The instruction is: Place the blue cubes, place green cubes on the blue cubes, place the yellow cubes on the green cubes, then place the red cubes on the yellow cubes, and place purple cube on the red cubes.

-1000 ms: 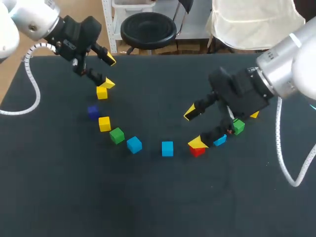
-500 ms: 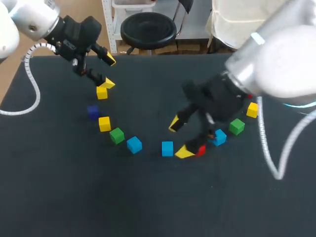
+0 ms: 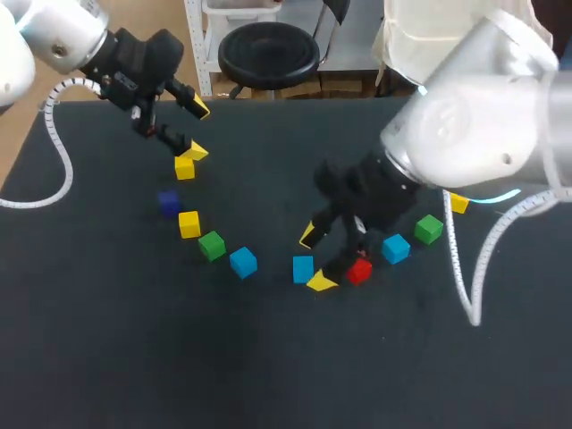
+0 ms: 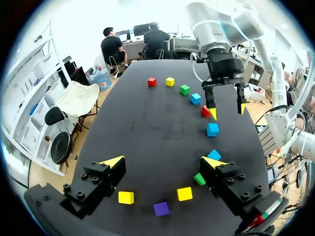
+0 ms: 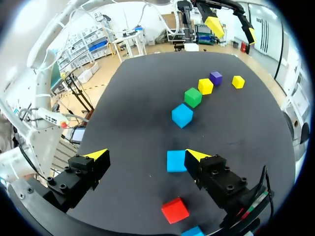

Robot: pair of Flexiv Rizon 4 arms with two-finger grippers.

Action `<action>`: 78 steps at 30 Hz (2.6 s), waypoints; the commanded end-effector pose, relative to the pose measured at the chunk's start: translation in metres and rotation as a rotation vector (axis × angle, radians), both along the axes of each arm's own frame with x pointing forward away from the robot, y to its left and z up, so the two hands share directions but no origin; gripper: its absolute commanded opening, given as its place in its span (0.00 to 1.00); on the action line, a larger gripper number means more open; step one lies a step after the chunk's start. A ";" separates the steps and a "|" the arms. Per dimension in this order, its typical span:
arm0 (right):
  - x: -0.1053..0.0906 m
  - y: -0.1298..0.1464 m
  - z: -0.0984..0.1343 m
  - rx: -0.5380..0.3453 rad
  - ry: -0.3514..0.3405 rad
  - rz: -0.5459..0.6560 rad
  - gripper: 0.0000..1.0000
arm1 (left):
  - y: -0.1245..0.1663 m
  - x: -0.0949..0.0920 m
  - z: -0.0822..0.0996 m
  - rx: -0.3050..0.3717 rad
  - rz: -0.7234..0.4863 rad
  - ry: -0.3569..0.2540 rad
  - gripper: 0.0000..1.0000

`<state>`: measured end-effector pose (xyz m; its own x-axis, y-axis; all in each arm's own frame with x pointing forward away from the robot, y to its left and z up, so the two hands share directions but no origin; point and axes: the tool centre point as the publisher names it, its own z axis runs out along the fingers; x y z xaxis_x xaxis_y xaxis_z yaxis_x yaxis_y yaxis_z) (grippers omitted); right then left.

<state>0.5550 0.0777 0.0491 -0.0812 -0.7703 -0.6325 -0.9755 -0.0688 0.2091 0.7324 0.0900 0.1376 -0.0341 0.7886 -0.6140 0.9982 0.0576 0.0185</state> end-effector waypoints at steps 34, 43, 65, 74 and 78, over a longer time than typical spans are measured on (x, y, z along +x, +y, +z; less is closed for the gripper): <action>-0.015 -0.009 -0.015 0.041 -0.150 0.040 1.00 | 0.000 0.000 0.001 0.004 0.001 0.002 1.00; -0.006 -0.017 -0.029 0.052 -0.187 0.016 1.00 | 0.000 0.000 0.001 0.004 0.001 0.002 1.00; 0.030 0.011 -0.034 0.196 -0.151 0.052 1.00 | 0.000 0.000 0.001 0.004 0.001 0.002 1.00; 0.025 0.015 -0.039 0.107 -0.144 0.035 1.00 | 0.000 0.000 0.001 0.004 0.001 0.002 1.00; 0.025 0.016 -0.044 0.097 -0.133 0.029 1.00 | 0.000 0.000 0.001 0.004 0.001 0.002 1.00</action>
<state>0.5823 0.0921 0.0074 0.0334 -0.6958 -0.7175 -0.9909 -0.1168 0.0671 0.7324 0.0901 0.1375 -0.0340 0.7886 -0.6140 0.9982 0.0575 0.0186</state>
